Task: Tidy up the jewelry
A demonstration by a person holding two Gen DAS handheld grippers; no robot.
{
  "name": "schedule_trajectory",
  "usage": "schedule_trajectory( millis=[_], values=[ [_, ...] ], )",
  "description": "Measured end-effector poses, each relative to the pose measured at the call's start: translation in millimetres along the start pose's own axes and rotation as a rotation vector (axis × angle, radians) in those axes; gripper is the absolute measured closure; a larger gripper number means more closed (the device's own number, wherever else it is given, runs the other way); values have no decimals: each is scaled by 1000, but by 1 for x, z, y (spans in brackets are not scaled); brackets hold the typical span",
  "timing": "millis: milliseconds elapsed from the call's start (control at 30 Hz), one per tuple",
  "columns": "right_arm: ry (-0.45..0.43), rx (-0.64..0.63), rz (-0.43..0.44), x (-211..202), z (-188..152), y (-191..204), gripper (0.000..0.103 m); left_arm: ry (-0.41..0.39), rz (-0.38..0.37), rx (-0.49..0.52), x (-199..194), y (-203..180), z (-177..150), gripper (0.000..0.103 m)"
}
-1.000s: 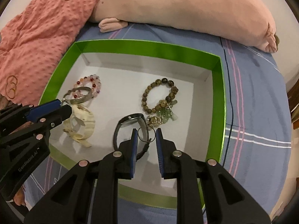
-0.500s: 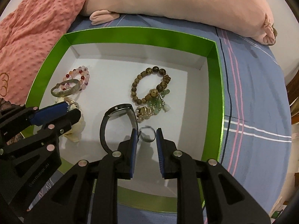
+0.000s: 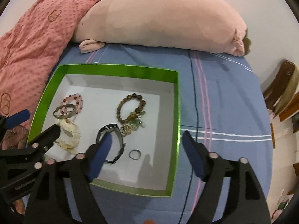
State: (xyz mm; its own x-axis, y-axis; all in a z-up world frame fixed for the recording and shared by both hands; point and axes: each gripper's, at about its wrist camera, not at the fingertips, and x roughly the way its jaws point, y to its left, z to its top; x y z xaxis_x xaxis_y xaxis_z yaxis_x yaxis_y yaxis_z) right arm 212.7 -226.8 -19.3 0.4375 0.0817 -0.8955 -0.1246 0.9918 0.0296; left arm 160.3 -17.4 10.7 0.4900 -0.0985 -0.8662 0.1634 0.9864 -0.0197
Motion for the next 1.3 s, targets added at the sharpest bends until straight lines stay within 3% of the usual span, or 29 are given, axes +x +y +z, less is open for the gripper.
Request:
schedule_trajectory(
  millis=[267,500,1300],
  values=[
    [8,13,-1,-7,-5,-1,21,1,10,-9,-12,2,-3,6],
    [-26,23,-7,-28,-3,-3,21,-59,0,-11,-36,1,1,4],
    [-42,28,-16,-40,-7,-5,21,-63,3,-3,-44,-2,-3,4]
  ],
)
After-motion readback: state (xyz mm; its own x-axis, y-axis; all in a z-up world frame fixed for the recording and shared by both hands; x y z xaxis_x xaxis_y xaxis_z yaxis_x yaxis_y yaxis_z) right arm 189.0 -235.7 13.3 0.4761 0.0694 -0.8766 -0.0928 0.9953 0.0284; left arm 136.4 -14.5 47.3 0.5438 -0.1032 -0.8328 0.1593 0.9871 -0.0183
